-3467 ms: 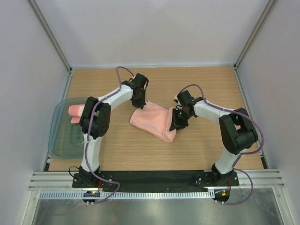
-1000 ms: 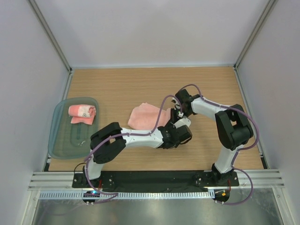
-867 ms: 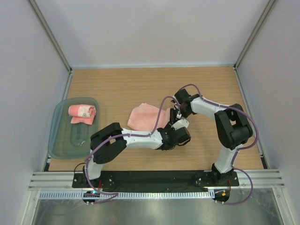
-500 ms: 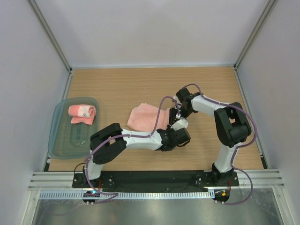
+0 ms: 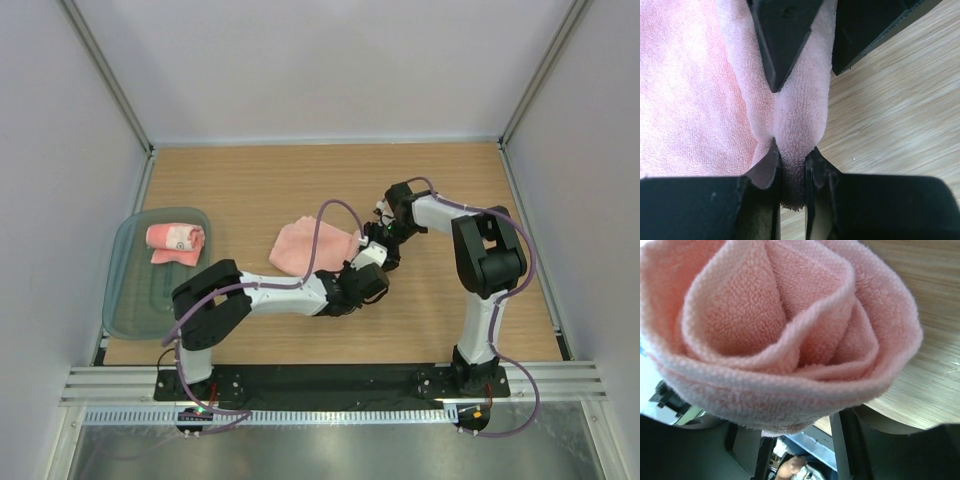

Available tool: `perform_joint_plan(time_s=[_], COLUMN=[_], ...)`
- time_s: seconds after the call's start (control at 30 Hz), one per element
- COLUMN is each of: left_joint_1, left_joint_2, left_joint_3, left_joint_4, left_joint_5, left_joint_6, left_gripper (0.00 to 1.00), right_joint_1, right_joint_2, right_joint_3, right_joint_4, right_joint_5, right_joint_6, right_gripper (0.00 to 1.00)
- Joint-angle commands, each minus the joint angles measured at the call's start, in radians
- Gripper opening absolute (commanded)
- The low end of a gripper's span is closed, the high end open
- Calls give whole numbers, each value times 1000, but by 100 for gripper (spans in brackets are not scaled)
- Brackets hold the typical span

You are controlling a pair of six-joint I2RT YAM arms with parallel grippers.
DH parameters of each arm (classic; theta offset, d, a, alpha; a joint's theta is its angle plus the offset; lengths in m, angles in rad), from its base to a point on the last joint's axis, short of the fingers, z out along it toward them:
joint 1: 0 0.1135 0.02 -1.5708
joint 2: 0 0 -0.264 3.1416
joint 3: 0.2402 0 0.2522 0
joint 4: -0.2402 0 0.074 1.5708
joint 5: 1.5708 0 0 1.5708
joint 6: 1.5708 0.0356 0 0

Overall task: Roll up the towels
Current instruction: Roll the towel

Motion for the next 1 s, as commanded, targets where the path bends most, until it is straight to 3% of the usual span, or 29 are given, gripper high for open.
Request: perform_joint_plan(time_s=[0.0,0.47,0.7,0.97], left_joint_1=[10,25,27,111], left_joint_2=[-73,-226,-261,-344], left_joint_3=[-63,-167,-182,-255], left_joint_4=[-98,-114,-126,-31], left_joint_5=[57,100,106,287], left_joint_6=[-36,-64,-81,-156], left_gripper=[0,0,0,0], right_joint_1=[-81,-175,-184,-227], right_joint_2=[29,77,93,-47], right_joint_3=[42,156,150,79], right_joint_4=[113,73,81,108], right_joint_5=[126,239,267,318], right_joint_6=[19,6,10,39], right_gripper=[56,55,24,24])
